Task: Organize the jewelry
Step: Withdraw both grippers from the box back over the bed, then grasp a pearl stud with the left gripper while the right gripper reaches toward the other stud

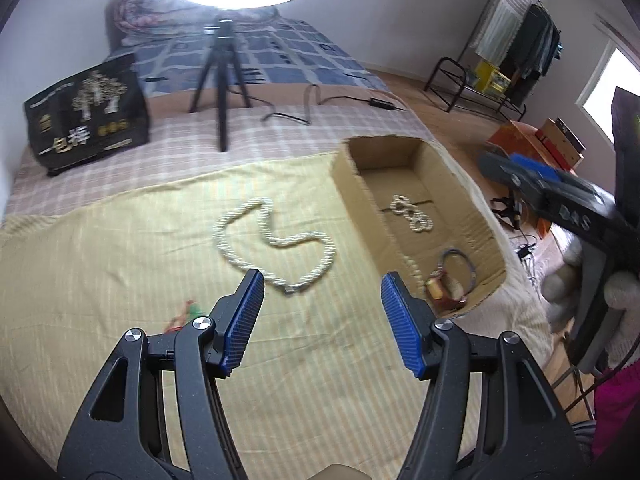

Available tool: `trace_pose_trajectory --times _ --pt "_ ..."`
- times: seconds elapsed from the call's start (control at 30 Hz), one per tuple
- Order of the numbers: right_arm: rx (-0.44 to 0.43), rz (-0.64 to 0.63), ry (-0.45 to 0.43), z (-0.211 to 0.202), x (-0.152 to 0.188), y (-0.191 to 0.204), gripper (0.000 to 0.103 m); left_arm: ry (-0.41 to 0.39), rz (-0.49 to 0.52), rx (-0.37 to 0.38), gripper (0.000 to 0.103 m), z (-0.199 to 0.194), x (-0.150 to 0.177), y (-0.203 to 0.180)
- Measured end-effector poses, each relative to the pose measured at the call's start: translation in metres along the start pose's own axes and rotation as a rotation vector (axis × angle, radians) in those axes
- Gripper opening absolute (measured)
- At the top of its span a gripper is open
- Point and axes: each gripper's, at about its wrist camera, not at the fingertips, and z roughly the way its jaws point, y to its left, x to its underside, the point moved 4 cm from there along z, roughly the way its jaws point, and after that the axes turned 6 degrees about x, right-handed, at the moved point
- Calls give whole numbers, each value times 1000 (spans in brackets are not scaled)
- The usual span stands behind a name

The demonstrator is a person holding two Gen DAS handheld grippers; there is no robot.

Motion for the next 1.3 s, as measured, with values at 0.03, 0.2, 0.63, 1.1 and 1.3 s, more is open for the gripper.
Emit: trace_pose_trajectory --times 0.03,0.2,0.63,1.1,1.3 --pt "-6 -3 5 -1 3 3 68 -6 -7 -7 63 -3 0 7" --pt "-59 -9 19 -9 19 24 69 -25 -48 -21 63 -20 6 42" --pt "-249 -273 4 -24 64 128 79 7 -175 -82 62 -28 22 117" --pt "-426 -441 160 20 112 202 42 117 -221 -42 41 -3 47 139" --pt "-463 -460 211 40 120 213 27 164 -208 -29 31 -4 77 141"
